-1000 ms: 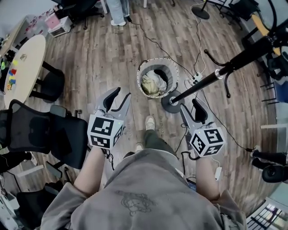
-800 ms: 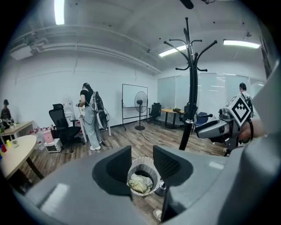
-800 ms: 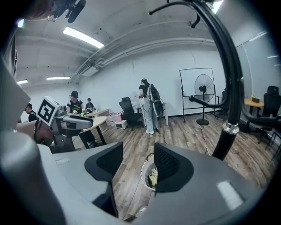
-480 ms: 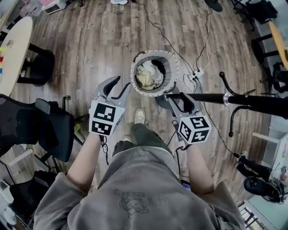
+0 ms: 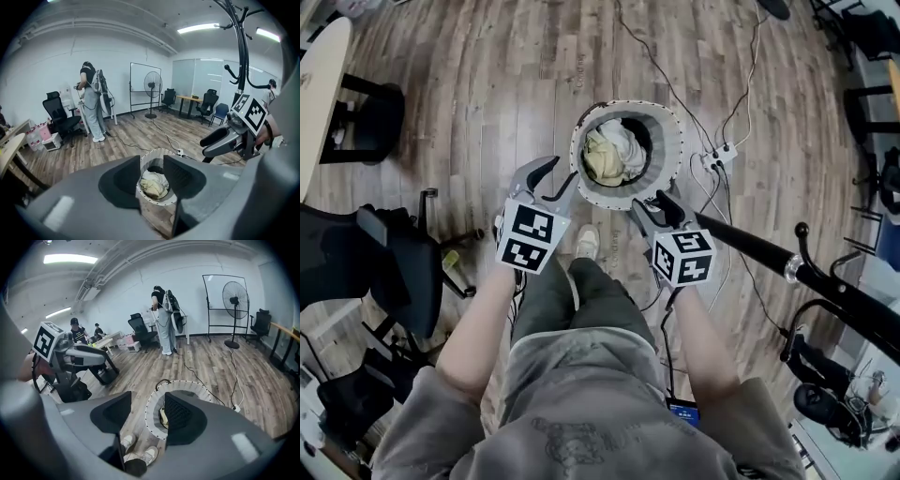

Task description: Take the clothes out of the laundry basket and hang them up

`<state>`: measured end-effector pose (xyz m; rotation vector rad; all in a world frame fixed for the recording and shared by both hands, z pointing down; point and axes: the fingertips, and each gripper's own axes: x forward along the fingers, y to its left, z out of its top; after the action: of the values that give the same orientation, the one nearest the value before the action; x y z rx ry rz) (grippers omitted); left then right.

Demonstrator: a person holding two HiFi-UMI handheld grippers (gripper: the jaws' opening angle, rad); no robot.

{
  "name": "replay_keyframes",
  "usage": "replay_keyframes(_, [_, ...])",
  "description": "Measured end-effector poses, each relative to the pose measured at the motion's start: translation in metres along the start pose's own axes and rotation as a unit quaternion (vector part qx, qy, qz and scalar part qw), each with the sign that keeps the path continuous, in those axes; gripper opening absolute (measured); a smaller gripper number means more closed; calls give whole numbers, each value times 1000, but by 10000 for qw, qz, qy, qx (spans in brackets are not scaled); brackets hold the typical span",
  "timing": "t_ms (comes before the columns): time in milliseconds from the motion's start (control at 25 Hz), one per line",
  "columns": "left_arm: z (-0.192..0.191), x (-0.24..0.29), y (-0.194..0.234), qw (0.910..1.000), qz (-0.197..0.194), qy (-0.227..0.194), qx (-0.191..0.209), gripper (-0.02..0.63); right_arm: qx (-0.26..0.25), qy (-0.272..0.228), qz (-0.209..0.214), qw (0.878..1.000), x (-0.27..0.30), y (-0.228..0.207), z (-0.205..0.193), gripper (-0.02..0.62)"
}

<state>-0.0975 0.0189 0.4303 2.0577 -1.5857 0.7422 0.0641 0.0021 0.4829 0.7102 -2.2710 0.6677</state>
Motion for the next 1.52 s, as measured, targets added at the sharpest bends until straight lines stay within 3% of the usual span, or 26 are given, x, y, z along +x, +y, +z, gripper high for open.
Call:
replay_keyframes(520, [-78, 164, 19, 9913, -969, 711, 533, 152, 1048, 558, -448, 9919, 140, -63, -72, 244])
replay_keyframes(760, [-115, 236, 9, 9802, -1481, 1075, 757, 152, 1572, 719, -696, 9825, 193, -87, -117, 245])
replay_keyframes(1040, [-157, 319, -7, 9660, -1792, 1425, 1203, 150, 2220, 501, -808, 9704, 253, -111, -150, 233])
replay_keyframes(1240, [-195, 372, -12, 9571, -2007, 1695, 1219, 149, 2639, 396, -782, 9605, 303, -124, -176, 238])
replay_keyframes(1520, [-253, 428, -27, 9305, -2319, 2213, 1775, 150, 3341, 469, -732, 9385, 357, -142, -224, 258])
